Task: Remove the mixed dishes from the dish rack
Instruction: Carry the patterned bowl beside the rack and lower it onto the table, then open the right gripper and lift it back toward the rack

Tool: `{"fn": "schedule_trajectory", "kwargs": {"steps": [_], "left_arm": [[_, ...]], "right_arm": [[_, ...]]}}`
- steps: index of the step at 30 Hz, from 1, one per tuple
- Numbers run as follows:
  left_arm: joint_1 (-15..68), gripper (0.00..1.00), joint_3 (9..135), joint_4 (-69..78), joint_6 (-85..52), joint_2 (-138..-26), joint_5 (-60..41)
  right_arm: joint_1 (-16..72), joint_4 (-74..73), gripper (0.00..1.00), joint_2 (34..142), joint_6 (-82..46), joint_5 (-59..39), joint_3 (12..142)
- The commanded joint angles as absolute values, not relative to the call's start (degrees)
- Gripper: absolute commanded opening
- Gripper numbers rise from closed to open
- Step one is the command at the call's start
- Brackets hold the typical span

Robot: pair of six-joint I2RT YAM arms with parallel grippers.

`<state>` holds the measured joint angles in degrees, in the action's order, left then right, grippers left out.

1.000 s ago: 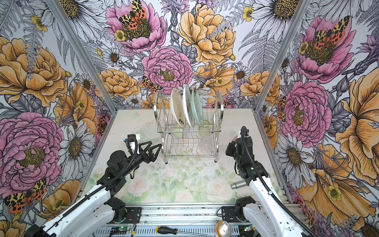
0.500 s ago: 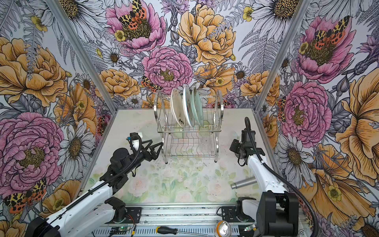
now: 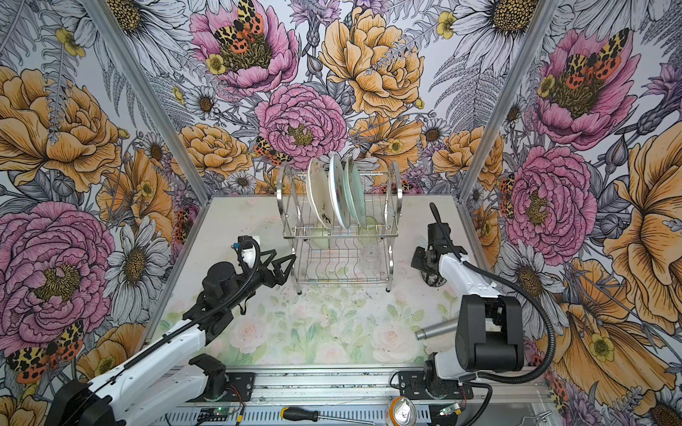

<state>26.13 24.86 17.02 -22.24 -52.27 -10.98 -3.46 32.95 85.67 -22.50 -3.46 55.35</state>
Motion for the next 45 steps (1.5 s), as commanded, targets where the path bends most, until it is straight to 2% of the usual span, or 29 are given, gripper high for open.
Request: {"fn": "schedule_trajectory", "kwargs": {"steps": [1, 6, 10, 21, 34, 45], "left_arm": [[26.43, 0.99, 26.42, 18.55, -20.66, -52.56, -11.89], [26.40, 0.99, 26.33, 18.41, -20.39, -52.04, -11.79], [26.48, 0.99, 26.10, 18.41, -20.24, -51.64, -11.39], [26.45, 0.99, 25.28, 17.84, -20.08, -49.54, -10.70], [26.45, 0.99, 24.88, 17.09, -19.95, -48.16, -10.20], [26.38, 0.99, 24.61, 16.60, -19.95, -47.07, -10.20]], "right_arm": [[-3.69, 34.92, 0.00, 87.11, -20.08, -1.67, 58.93], [-3.65, 36.47, 0.01, 88.72, -19.01, -0.77, 60.91], [-3.66, 36.43, 0.17, 89.68, -18.98, -2.02, 61.60], [-3.70, 36.21, 0.32, 90.43, -19.33, -5.15, 62.67], [-4.02, 36.04, 0.33, 88.11, -20.00, -9.69, 62.67], [-4.03, 32.89, 0.38, 76.06, -20.34, -12.39, 56.53]]}}
